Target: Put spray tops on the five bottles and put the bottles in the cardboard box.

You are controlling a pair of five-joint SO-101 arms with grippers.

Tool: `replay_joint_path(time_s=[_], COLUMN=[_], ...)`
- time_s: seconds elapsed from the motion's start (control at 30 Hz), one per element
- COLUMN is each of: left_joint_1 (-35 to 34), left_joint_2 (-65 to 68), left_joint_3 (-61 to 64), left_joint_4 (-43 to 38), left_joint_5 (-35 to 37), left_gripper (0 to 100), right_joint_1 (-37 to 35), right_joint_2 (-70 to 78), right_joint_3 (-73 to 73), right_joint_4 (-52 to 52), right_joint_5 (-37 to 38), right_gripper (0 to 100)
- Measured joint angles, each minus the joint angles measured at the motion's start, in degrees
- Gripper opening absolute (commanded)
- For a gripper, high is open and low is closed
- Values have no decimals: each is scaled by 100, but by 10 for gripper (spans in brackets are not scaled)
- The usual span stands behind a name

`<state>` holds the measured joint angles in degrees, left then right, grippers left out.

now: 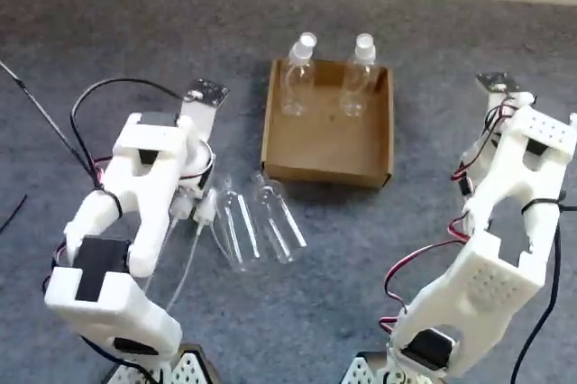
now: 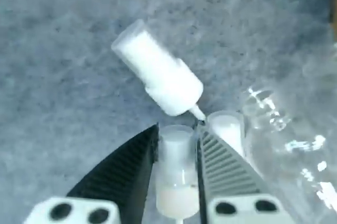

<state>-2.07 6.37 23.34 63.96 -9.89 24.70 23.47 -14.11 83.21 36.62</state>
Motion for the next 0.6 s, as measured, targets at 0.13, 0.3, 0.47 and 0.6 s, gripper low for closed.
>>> replay_joint_path(time_s=[0.13, 0.3, 0.47, 0.6], left_joint_1=[0, 0, 0, 0], left_joint_2=[0, 0, 0, 0], left_joint_3=[18, 18, 18, 18], left_joint_4=[-35, -35, -35, -35], left_joint_5=[0, 0, 0, 0], left_gripper=[53, 53, 53, 53], right_joint_1=[-273, -633, -677, -554], right_joint_2=[0, 0, 501, 721], right_joint_3=[-237, -246, -273, -273], right_joint_4=[0, 0, 0, 0], right_joint_5=[-62, -62, -62, -62], right_gripper=[266, 264, 264, 263])
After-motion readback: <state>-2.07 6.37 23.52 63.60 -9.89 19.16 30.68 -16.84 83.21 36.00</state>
